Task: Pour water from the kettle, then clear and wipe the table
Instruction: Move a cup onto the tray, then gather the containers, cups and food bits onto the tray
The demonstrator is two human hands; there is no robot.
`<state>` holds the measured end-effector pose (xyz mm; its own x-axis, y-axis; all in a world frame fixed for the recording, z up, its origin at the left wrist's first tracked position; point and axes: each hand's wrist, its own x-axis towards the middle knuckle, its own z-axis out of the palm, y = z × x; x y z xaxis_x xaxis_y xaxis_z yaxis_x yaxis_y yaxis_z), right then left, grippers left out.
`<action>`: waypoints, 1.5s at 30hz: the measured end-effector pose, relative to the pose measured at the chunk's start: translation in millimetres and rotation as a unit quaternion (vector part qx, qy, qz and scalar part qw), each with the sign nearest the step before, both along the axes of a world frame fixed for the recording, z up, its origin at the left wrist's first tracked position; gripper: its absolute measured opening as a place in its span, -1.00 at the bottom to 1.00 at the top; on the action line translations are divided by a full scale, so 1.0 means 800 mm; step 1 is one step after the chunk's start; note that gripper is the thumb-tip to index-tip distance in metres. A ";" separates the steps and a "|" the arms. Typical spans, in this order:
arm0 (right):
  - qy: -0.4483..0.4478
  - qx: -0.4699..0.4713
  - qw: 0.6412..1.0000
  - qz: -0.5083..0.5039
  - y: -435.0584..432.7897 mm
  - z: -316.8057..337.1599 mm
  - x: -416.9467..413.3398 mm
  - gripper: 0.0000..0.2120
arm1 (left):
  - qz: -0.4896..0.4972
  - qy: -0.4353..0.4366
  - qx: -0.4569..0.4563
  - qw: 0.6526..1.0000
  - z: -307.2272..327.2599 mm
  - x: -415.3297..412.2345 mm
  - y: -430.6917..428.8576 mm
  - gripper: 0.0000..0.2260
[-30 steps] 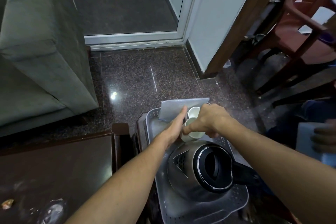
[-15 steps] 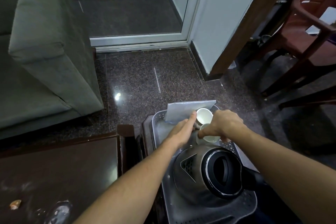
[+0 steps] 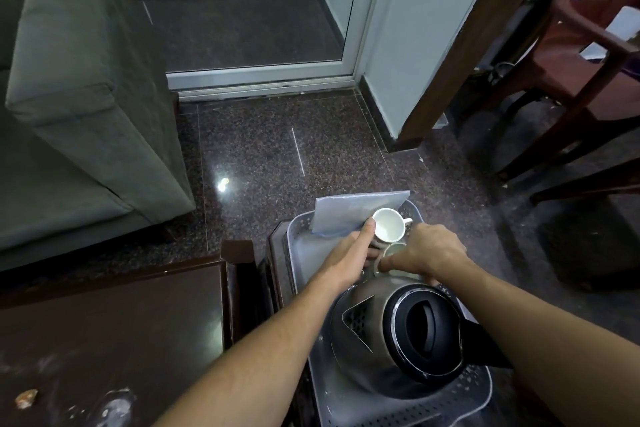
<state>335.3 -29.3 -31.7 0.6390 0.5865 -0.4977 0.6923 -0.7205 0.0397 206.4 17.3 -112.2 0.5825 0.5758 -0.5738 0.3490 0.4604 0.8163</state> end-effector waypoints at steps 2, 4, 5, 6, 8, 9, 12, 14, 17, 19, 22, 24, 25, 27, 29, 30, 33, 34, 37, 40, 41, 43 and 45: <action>0.009 0.006 1.000 -0.003 0.000 -0.004 -0.001 -0.42 | -0.002 -0.003 0.007 1.000 -0.001 0.000 -0.001 -0.54; 0.018 0.007 1.000 -0.004 0.003 -0.005 -0.003 -0.44 | -0.001 -0.006 0.005 1.000 -0.002 -0.002 -0.001 -0.52; 0.021 0.004 1.000 -0.005 0.003 -0.006 -0.004 -0.44 | -0.002 -0.006 0.003 1.000 -0.002 -0.003 -0.002 -0.51; 0.024 -0.001 1.000 -0.007 0.004 -0.006 -0.005 -0.45 | -0.006 -0.005 0.003 1.000 -0.001 -0.004 -0.003 -0.51; 0.026 -0.018 0.999 -0.013 0.004 -0.005 -0.003 -0.44 | -0.017 -0.003 0.006 1.000 0.000 -0.005 -0.005 -0.52; 0.025 -0.030 0.999 -0.010 0.005 -0.004 -0.002 -0.40 | -0.020 0.000 0.009 1.000 0.002 -0.005 -0.006 -0.54; -0.005 -0.076 0.997 0.022 0.010 0.005 -0.002 -0.14 | -0.010 0.032 0.029 0.999 0.011 -0.008 -0.005 -0.52; -0.046 -0.078 0.995 0.047 0.017 0.019 -0.004 0.03 | 0.024 0.055 0.050 0.997 0.020 -0.015 0.000 -0.39; -0.095 0.020 0.993 0.062 0.039 0.049 -0.013 -0.15 | 0.082 0.070 0.085 0.991 0.042 -0.031 0.015 -0.43; -0.091 0.108 0.988 0.060 0.062 0.066 -0.032 -0.34 | 0.117 0.069 0.120 0.983 0.061 -0.053 0.029 -0.49; -0.050 0.196 0.977 0.068 0.093 0.082 -0.096 -0.51 | 0.176 0.086 0.183 0.963 0.086 -0.113 0.049 -0.52; -0.009 0.224 0.969 0.098 0.108 0.086 -0.157 -0.62 | 0.203 0.108 0.215 0.949 0.101 -0.167 0.059 -0.56; 0.016 0.234 0.965 0.115 0.113 0.087 -0.192 -0.67 | 0.213 0.125 0.231 0.941 0.107 -0.198 0.063 -0.60; 0.065 0.255 0.954 0.143 0.119 0.087 -0.265 -0.75 | 0.227 0.166 0.262 0.923 0.116 -0.266 0.067 -0.69; 0.111 0.266 0.942 0.174 0.118 0.084 -0.342 -0.78 | 0.241 0.205 0.274 0.908 0.119 -0.340 0.066 -0.77; 0.133 0.265 0.936 0.190 0.116 0.081 -0.381 -0.79 | 0.247 0.223 0.274 0.903 0.119 -0.378 0.062 -0.78; 0.185 0.255 0.922 0.224 0.103 0.069 -0.489 -0.80 | 0.263 0.267 0.267 0.888 0.114 -0.488 0.046 -0.81; 0.196 0.252 0.919 0.231 0.097 0.064 -0.521 -0.80 | 0.266 0.281 0.265 0.883 0.111 -0.522 0.039 -0.82; 0.223 0.233 0.911 0.256 0.079 0.048 -0.604 -0.80 | 0.274 0.317 0.250 0.873 0.101 -0.610 0.020 -0.84; 0.240 0.208 0.908 0.274 0.068 0.030 -0.669 -0.79 | 0.293 0.333 0.231 0.866 0.086 -0.677 0.004 -0.84; 0.240 0.203 0.909 0.274 0.067 0.025 -0.688 -0.80 | 0.298 0.331 0.229 0.866 0.081 -0.694 0.002 -0.84; 0.233 0.194 0.912 0.275 0.067 0.012 -0.719 -0.80 | 0.301 0.335 0.224 0.864 0.071 -0.723 0.000 -0.83; 0.222 0.183 0.918 0.274 0.071 -0.001 -0.743 -0.78 | 0.310 0.334 0.220 0.862 0.060 -0.747 0.002 -0.84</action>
<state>-259.3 27.6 -32.8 -0.0209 0.9390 -0.3433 0.8439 -0.1676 -0.5096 -390.9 19.1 -63.9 -0.2920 0.9054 -0.3083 0.6076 0.4245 0.6713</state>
